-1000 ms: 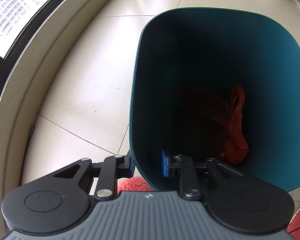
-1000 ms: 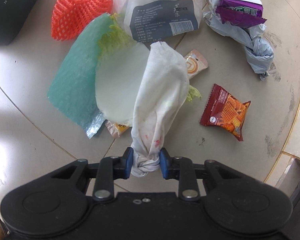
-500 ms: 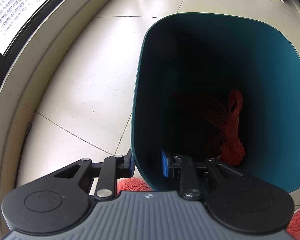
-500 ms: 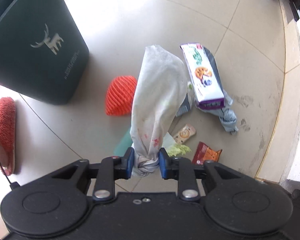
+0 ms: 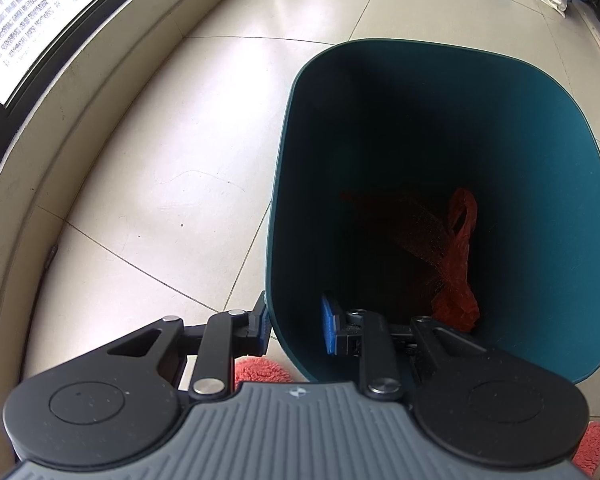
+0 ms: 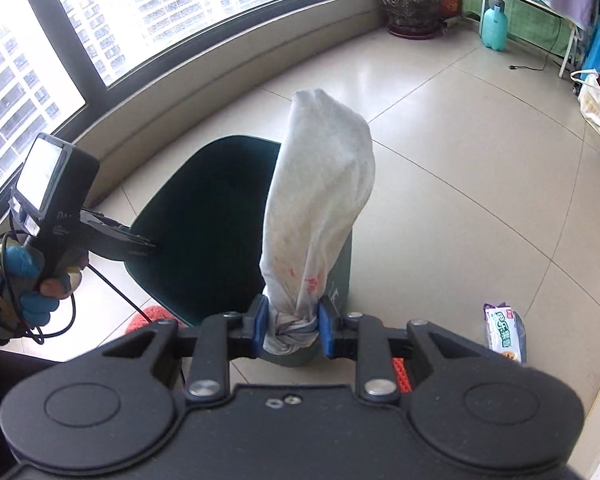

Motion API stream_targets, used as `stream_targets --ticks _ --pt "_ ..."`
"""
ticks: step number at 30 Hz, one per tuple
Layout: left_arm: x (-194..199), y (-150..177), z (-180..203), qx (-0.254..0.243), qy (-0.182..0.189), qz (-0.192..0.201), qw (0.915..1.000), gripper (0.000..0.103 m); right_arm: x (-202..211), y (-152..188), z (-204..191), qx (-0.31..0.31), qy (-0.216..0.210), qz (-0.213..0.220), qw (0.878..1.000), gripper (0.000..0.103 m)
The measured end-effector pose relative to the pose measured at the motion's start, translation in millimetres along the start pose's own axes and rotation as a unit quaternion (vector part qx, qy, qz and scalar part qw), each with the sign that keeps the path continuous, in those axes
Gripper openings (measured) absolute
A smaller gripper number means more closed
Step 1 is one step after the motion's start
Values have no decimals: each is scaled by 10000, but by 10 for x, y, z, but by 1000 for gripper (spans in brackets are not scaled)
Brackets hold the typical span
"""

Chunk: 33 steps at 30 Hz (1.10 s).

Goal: Collect trash
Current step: 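Carry the white tissue bundle into the green bin and release it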

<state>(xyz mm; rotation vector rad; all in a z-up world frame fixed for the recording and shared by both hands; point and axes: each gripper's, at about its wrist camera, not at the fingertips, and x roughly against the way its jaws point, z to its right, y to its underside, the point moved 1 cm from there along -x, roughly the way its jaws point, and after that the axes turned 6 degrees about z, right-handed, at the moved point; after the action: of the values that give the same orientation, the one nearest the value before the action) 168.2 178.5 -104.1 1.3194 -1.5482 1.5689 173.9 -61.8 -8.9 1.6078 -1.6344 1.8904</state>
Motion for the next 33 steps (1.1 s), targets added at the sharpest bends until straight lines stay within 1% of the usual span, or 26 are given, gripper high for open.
stream_targets --ticks 3,7,12,18,23,26,28,31,33 --pt "3 13 -22 29 33 18 10000 24 -88 -147 -158 104 -8 12 9999 25" --pt "9 42 -29 13 41 49 10000 24 -338 -251 -296 199 48 -60 9998 25" --pt "22 43 -32 16 59 65 10000 24 -775 -307 -462 315 199 -339 9987 25" --pt "16 50 -33 38 64 59 10000 24 -1281 -266 -616 439 348 -716 9959 25" --pt "19 58 -38 52 72 75 9999 24 -1640 -192 -653 520 444 -1200 9904 25" --pt "17 60 -49 61 95 61 9999 24 -1737 -148 -649 592 495 -1357 9877 26" --pt "18 54 -59 60 106 59 9999 24 -1791 -137 -673 574 480 -1420 9870 28" --pt "20 48 -68 64 114 56 9999 24 -1805 -129 -651 532 430 -1429 9874 32" --pt "20 44 -75 62 119 52 9999 24 -1876 -183 -708 516 401 -1421 9877 32"
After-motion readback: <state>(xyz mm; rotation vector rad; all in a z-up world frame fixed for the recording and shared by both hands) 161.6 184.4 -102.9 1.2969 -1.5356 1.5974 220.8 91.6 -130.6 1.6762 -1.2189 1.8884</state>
